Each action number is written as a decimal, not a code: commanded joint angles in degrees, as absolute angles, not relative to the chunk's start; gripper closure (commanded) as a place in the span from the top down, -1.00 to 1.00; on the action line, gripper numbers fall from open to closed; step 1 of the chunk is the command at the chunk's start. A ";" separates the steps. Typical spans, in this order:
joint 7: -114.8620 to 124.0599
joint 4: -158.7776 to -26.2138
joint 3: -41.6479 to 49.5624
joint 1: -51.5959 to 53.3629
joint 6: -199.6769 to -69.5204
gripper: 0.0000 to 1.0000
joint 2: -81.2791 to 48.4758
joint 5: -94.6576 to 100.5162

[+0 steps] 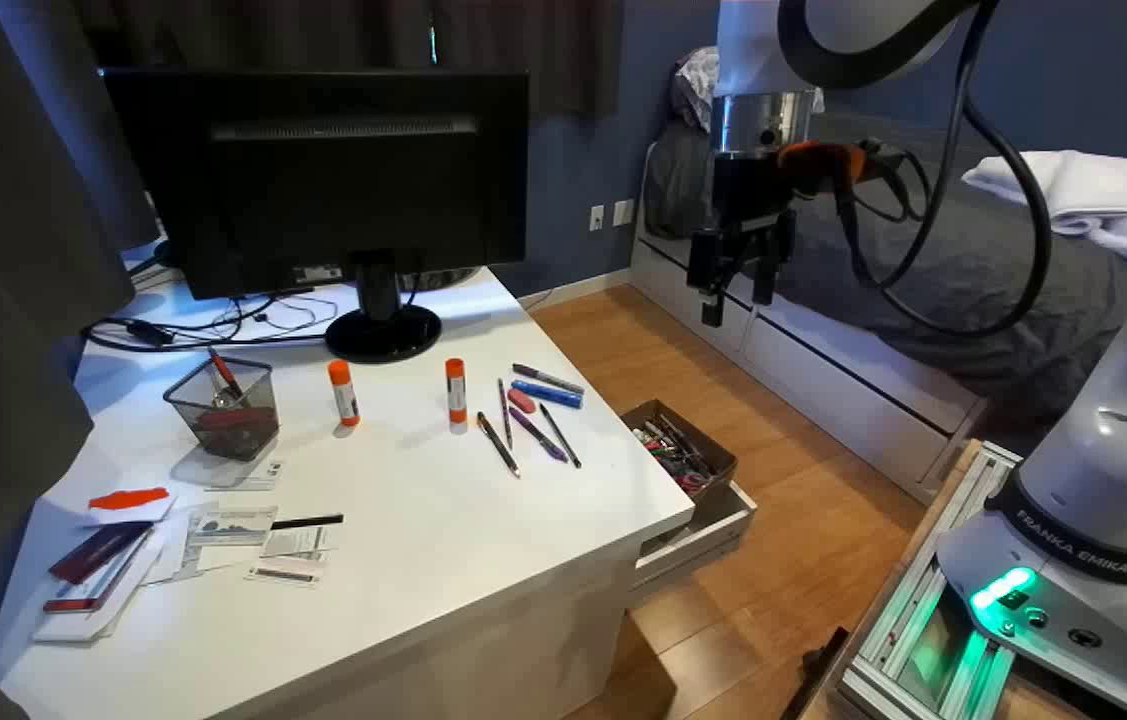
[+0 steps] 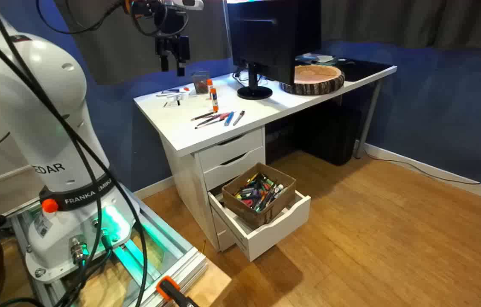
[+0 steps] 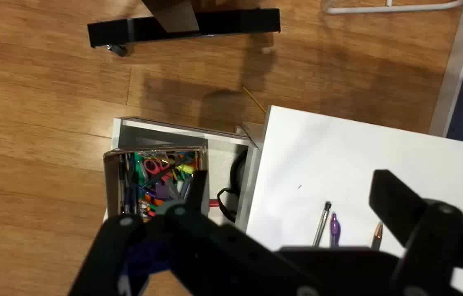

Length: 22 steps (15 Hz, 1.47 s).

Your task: Press the Pen's end on the table twice then place it back down

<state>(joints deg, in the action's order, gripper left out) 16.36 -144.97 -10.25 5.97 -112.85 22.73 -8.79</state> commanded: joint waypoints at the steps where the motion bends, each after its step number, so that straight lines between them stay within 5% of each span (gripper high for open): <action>1: 16.41 -144.92 -10.06 6.15 -112.78 1.00 22.72 -8.71; 14: 16.41 -144.92 -10.06 6.15 -112.78 1.00 22.72 -8.71; 22: 31.88 -145.69 -19.34 6.04 -134.41 1.00 18.02 -0.04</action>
<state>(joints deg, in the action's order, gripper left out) 25.05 -145.24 -16.78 7.07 -127.47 19.50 -5.57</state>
